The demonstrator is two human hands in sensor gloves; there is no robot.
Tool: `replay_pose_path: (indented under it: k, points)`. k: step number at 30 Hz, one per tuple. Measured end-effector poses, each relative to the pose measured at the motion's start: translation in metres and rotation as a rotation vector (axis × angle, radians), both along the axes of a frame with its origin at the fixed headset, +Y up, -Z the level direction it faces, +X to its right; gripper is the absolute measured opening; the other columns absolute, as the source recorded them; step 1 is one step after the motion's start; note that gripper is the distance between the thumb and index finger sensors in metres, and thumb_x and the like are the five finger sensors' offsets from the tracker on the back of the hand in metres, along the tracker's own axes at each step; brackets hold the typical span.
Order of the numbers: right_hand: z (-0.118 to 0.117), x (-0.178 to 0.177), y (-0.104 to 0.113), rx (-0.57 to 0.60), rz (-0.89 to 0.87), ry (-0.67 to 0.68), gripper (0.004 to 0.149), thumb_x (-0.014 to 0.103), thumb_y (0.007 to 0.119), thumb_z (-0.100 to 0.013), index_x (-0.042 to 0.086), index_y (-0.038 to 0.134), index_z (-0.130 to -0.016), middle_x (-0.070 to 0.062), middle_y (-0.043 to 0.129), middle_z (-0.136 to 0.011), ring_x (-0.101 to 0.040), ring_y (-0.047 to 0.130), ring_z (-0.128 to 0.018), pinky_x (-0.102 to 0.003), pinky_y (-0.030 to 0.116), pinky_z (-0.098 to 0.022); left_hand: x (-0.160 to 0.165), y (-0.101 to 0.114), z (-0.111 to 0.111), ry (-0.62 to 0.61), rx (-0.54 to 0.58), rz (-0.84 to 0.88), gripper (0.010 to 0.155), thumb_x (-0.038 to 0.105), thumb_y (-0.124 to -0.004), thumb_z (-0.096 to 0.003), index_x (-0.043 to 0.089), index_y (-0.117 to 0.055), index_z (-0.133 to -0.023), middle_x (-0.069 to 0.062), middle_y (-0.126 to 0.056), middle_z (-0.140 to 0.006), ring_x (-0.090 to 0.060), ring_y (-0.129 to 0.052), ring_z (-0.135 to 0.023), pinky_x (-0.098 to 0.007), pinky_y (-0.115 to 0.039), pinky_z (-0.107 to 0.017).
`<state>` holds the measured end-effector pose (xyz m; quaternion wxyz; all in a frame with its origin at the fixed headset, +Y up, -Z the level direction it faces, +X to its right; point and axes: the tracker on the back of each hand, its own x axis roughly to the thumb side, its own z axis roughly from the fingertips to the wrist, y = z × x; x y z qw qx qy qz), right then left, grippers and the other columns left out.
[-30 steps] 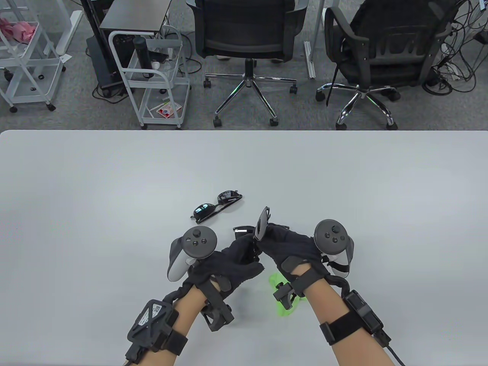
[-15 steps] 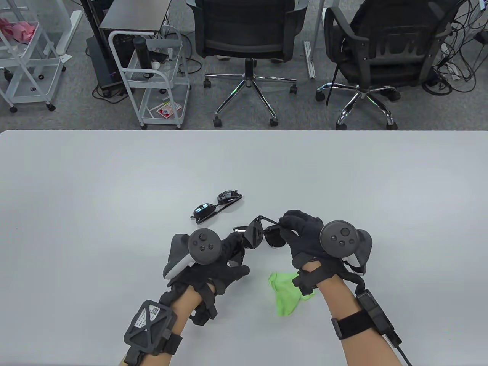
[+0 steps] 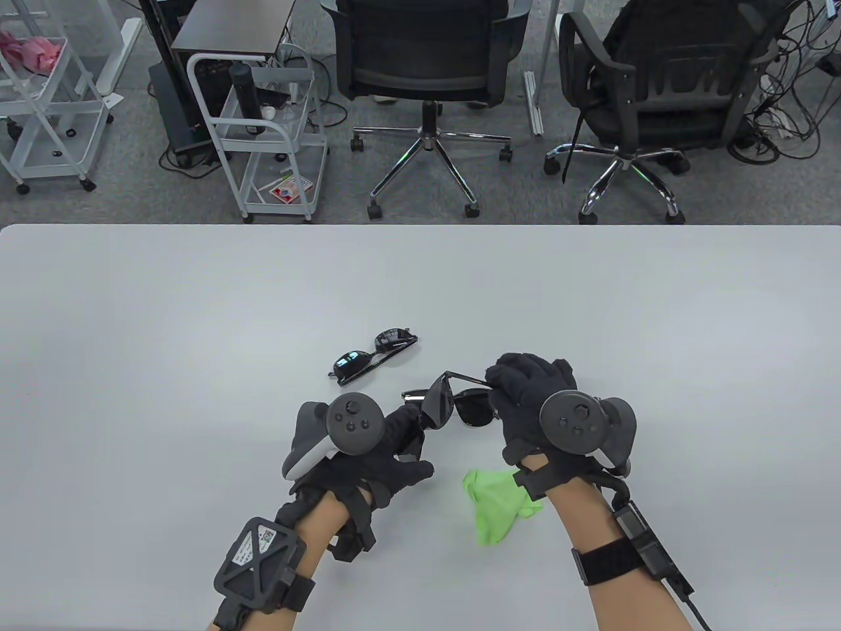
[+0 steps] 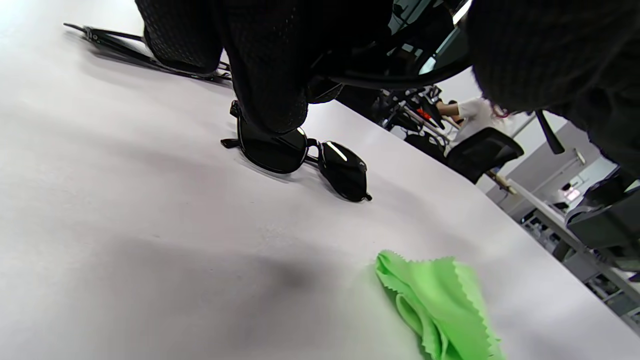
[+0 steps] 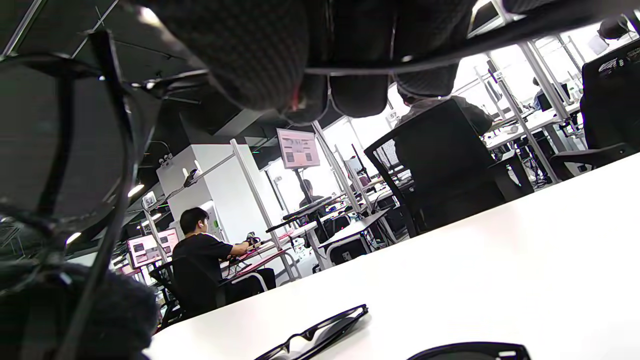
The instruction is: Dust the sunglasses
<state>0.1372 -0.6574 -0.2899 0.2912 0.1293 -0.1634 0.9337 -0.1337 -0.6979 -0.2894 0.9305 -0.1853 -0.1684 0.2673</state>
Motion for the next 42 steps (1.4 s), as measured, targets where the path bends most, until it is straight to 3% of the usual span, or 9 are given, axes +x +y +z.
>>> replay_pose_path:
  k: [3, 6, 9, 11, 13, 17, 25, 33, 42]
  points:
    - [0.008, -0.012, 0.009, 0.005, -0.023, 0.083, 0.069, 0.033, 0.09, -0.043, 0.01, 0.065, -0.102, -0.023, 0.059, -0.109, -0.055, 0.057, -0.096, -0.074, 0.041, -0.062, -0.004, -0.003, -0.002, 0.049, -0.053, 0.089, 0.092, 0.07, -0.081, -0.0298, 0.026, -0.05, -0.105, 0.005, -0.074, -0.103, -0.017, -0.097, -0.089, -0.045, -0.072, -0.071]
    - [0.025, -0.029, 0.031, 0.181, 0.045, 0.136, 0.074, 0.038, 0.089, -0.044, 0.01, 0.057, -0.105, -0.023, 0.05, -0.112, -0.055, 0.046, -0.099, -0.073, 0.034, -0.063, -0.014, -0.006, -0.005, 0.136, -0.089, 0.175, 0.093, 0.071, -0.08, -0.0299, 0.025, -0.05, -0.105, 0.005, -0.074, -0.102, -0.017, -0.098, -0.088, -0.044, -0.073, -0.071]
    - [0.041, -0.045, 0.042, 0.337, 0.196, 0.163, 0.066, 0.042, 0.087, -0.045, 0.013, 0.068, -0.101, -0.019, 0.063, -0.109, -0.05, 0.06, -0.097, -0.07, 0.043, -0.064, -0.025, -0.008, -0.008, 0.215, -0.132, 0.308, 0.093, 0.071, -0.079, -0.0307, 0.025, -0.049, -0.105, 0.005, -0.073, -0.103, -0.017, -0.097, -0.089, -0.044, -0.073, -0.071]
    - [0.044, -0.053, 0.04, 0.34, 0.236, 0.187, 0.056, 0.042, 0.086, -0.046, 0.015, 0.079, -0.094, -0.014, 0.08, -0.101, -0.043, 0.08, -0.09, -0.066, 0.057, -0.064, -0.031, -0.01, -0.008, 0.233, -0.17, 0.412, 0.093, 0.072, -0.078, -0.0315, 0.025, -0.046, -0.106, 0.006, -0.071, -0.104, -0.016, -0.096, -0.091, -0.044, -0.072, -0.072]
    - [0.038, -0.057, 0.029, 0.252, 0.194, 0.214, 0.05, 0.043, 0.084, -0.046, 0.016, 0.086, -0.088, -0.012, 0.089, -0.094, -0.04, 0.089, -0.084, -0.063, 0.064, -0.063, -0.033, -0.012, -0.009, 0.232, -0.208, 0.505, 0.093, 0.072, -0.077, -0.0321, 0.026, -0.044, -0.106, 0.007, -0.069, -0.105, -0.015, -0.095, -0.092, -0.044, -0.071, -0.073]
    - [0.019, -0.057, -0.001, -0.013, 0.027, 0.225, 0.057, 0.043, 0.08, -0.047, 0.013, 0.077, -0.095, -0.017, 0.081, -0.1, -0.045, 0.082, -0.087, -0.065, 0.062, -0.062, -0.027, -0.013, -0.008, 0.193, -0.259, 0.601, 0.093, 0.073, -0.076, -0.0321, 0.028, -0.042, -0.107, 0.009, -0.068, -0.106, -0.013, -0.094, -0.094, -0.044, -0.069, -0.075]
    - [0.002, -0.052, -0.043, -0.497, -0.687, 0.351, 0.059, 0.039, 0.076, -0.05, 0.009, 0.067, -0.101, -0.023, 0.06, -0.108, -0.052, 0.063, -0.094, -0.069, 0.053, -0.063, 0.0, -0.016, -0.002, 0.012, -0.34, 0.57, 0.094, 0.072, -0.078, -0.0305, 0.027, -0.046, -0.107, 0.008, -0.071, -0.106, -0.015, -0.098, -0.091, -0.047, -0.069, -0.074]
    - [-0.004, -0.038, -0.051, -0.541, -0.796, 0.306, 0.042, 0.038, 0.081, -0.049, 0.016, 0.082, -0.085, -0.02, 0.065, -0.105, -0.049, 0.068, -0.092, -0.067, 0.056, -0.062, -0.004, -0.014, -0.003, 0.032, -0.344, 0.631, 0.093, 0.072, -0.078, -0.031, 0.027, -0.046, -0.106, 0.007, -0.07, -0.106, -0.015, -0.099, -0.091, -0.046, -0.07, -0.074]
    - [-0.007, -0.032, -0.059, -0.628, -0.898, 0.362, 0.043, 0.039, 0.081, -0.05, 0.017, 0.082, -0.086, -0.018, 0.074, -0.101, -0.047, 0.076, -0.088, -0.067, 0.058, -0.061, -0.025, -0.015, -0.008, 0.159, -0.362, 0.826, 0.094, 0.073, -0.076, -0.031, 0.028, -0.042, -0.106, 0.01, -0.068, -0.107, -0.01, -0.096, -0.094, -0.042, -0.071, -0.076]
